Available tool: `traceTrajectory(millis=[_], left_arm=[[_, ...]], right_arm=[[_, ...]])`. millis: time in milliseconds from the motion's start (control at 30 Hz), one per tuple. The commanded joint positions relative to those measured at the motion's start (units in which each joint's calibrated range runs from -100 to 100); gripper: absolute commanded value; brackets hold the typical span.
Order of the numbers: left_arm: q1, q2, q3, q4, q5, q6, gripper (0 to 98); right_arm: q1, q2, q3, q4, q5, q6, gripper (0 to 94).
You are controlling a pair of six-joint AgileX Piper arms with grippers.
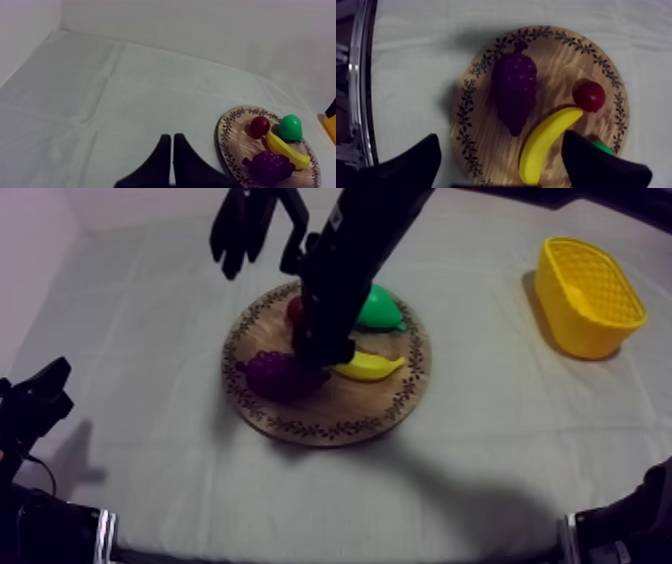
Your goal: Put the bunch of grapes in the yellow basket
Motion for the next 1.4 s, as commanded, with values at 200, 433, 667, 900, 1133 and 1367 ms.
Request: traceTrajectory(millis=[200, 433, 667, 900, 1133, 1367], left_arm=[[-0.01, 0.00, -0.04, 0.01, -0.03, 0.00, 0.1], [-0.01, 0.00, -0.04, 0.01, -0.03, 0.00, 0.1], [-0.01, 0.00, -0.04, 0.01, -0.03, 0.00, 0.1], [-0.01, 0.00, -0.04, 0.01, -0.03, 0.00, 0.1], [-0.01, 0.00, -0.04, 0.01, -0.03, 0.00, 0.1], [-0.01, 0.00, -0.04, 0.01, -0.03, 0.00, 0.1]], right_arm=[[-0.08, 6.90, -3.85, -1.02, -0.35, 2.87, 71.3], [-0.37, 13.64, -8.22, -1.58, -0.41, 2.92, 70.6], [-0.27, 20.08, -11.59, -2.04, -1.21, 2.97, 70.3], [-0.06, 26.39, -17.66, -1.96, -1.62, 2.74, 69.2], [0.06, 29.54, -19.04, -1.83, -2.18, 3.57, 62.6], [0.49, 29.84, -18.24, -1.58, -3.34, 3.29, 33.7]])
